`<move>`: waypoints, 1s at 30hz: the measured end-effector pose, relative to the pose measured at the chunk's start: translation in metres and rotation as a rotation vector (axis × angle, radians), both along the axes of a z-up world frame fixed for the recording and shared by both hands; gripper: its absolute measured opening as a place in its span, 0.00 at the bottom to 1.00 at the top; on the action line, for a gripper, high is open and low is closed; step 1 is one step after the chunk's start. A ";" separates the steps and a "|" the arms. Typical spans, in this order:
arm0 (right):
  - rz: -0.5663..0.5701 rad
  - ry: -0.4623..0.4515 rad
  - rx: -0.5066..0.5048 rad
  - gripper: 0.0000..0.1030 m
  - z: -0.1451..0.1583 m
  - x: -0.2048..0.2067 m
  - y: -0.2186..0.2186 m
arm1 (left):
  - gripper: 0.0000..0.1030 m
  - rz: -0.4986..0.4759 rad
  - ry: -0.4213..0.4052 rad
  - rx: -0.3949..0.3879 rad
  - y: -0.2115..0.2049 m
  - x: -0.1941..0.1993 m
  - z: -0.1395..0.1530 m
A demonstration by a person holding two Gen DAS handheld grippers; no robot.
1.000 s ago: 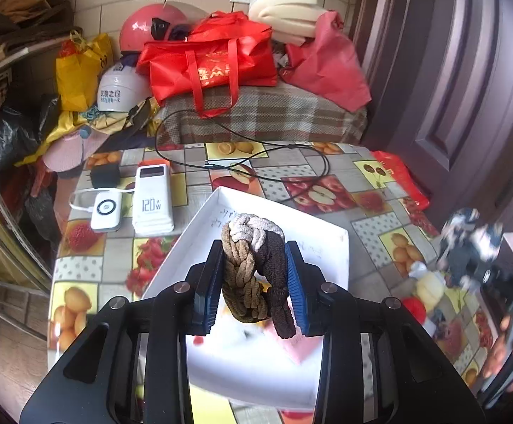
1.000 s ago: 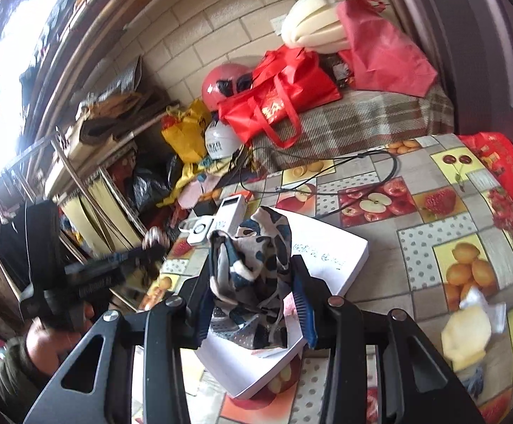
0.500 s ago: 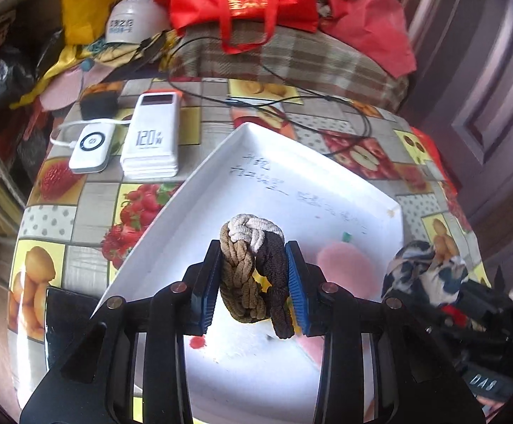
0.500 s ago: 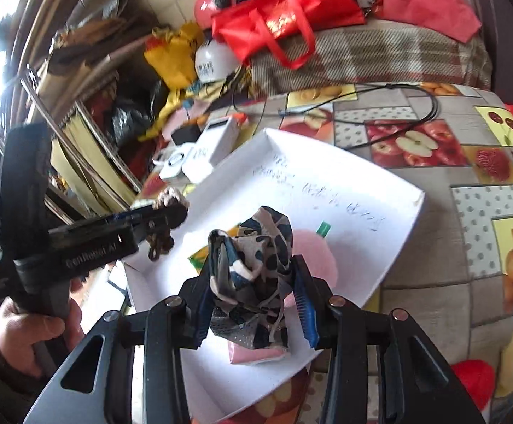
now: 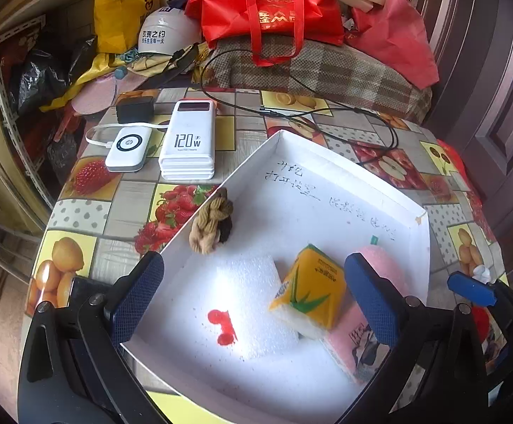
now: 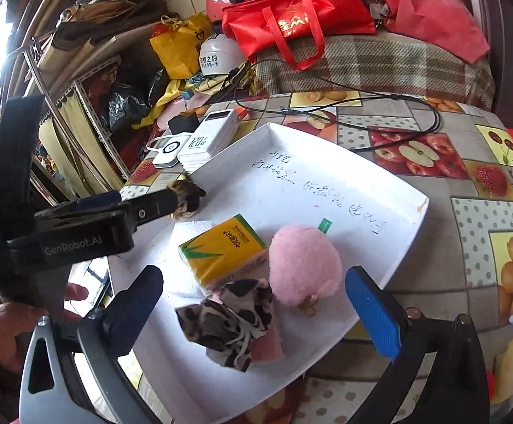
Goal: Organize soft objects
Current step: 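Lower the rope toy and cloth into the white tray and open both grippers, then grasp the white foam sheet with the right gripper while the left grasps the red plush ball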
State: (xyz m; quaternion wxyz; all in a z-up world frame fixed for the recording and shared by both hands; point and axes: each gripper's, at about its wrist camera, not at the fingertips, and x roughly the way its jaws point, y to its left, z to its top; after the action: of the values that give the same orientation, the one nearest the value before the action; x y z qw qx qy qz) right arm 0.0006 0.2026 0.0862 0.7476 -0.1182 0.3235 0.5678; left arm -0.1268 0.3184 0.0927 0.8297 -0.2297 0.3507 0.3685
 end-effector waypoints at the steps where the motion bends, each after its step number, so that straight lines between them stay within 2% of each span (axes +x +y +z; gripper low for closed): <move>1: -0.003 0.001 0.006 1.00 0.002 -0.002 -0.003 | 1.00 0.001 0.007 0.007 -0.003 -0.001 0.002; 5: -0.009 -0.005 0.031 1.00 0.011 -0.010 -0.015 | 1.00 0.001 0.001 0.031 -0.017 -0.008 0.012; 10: -0.007 -0.043 0.067 1.00 0.028 -0.022 -0.031 | 1.00 -0.017 -0.048 0.051 -0.037 -0.017 0.035; 14: -0.075 -0.109 0.206 1.00 0.054 -0.028 -0.070 | 1.00 -0.050 -0.102 0.086 -0.058 -0.022 0.061; 17: -0.165 -0.162 0.286 1.00 0.075 -0.023 -0.103 | 1.00 -0.091 -0.153 0.153 -0.079 -0.025 0.087; 19: -0.320 -0.216 0.315 1.00 0.091 -0.014 -0.137 | 1.00 -0.136 -0.183 0.207 -0.095 -0.025 0.103; 21: -0.480 -0.225 0.332 1.00 0.099 0.000 -0.167 | 1.00 -0.181 -0.205 0.238 -0.109 -0.020 0.111; 22: -0.551 -0.202 0.318 1.00 0.099 0.012 -0.182 | 1.00 -0.216 -0.215 0.238 -0.116 -0.016 0.113; 24: -0.617 -0.121 0.275 1.00 0.089 0.038 -0.206 | 1.00 -0.263 -0.214 0.202 -0.122 -0.005 0.109; 27: -0.700 -0.013 0.255 1.00 0.059 0.064 -0.243 | 1.00 -0.319 -0.200 0.070 -0.130 0.015 0.089; 30: -0.714 -0.008 0.171 1.00 0.027 0.071 -0.259 | 1.00 -0.384 -0.131 0.021 -0.144 0.036 0.067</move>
State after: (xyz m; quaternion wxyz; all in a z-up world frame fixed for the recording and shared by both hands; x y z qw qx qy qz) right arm 0.0715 -0.0567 0.1128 0.9071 0.0626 0.2930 0.2957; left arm -0.0904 0.1743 0.1598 0.9082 -0.1735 0.3293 0.1913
